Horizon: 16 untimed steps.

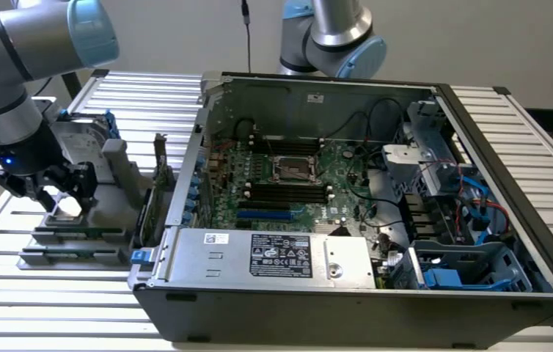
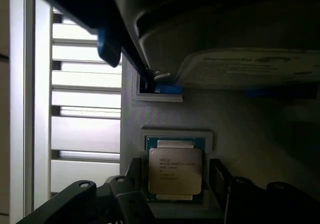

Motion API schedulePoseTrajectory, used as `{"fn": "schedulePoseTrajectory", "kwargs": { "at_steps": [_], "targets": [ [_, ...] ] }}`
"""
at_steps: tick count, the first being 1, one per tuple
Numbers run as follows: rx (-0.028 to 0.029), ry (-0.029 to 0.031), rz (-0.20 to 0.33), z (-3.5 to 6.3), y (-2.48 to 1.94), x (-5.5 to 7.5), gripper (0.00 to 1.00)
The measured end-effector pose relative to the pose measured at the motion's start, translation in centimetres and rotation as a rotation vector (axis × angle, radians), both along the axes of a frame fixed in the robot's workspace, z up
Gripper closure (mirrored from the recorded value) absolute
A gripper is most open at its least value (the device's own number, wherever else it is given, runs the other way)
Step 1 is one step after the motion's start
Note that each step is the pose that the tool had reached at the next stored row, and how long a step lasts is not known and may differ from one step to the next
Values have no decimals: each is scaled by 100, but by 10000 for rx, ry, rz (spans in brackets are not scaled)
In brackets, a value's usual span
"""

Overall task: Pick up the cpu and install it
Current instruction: 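Pick up the cpu and move it towards the insertion slot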

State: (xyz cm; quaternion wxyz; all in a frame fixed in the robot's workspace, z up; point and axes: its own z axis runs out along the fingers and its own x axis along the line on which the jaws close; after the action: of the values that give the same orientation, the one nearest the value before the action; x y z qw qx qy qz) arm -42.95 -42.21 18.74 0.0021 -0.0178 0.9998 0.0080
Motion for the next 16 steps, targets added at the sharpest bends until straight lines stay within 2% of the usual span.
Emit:
{"fn": "schedulePoseTrajectory", "kwargs": {
  "at_steps": [6,7,9,10,16],
  "targets": [
    [0,-1,-55,0,1,0,36],
    [-1,1,-62,1,1,0,43],
    [-1,1,-75,1,1,0,43],
    [-1,0,-81,0,1,0,46],
    [0,0,-102,0,1,0,46]
  ]
}}
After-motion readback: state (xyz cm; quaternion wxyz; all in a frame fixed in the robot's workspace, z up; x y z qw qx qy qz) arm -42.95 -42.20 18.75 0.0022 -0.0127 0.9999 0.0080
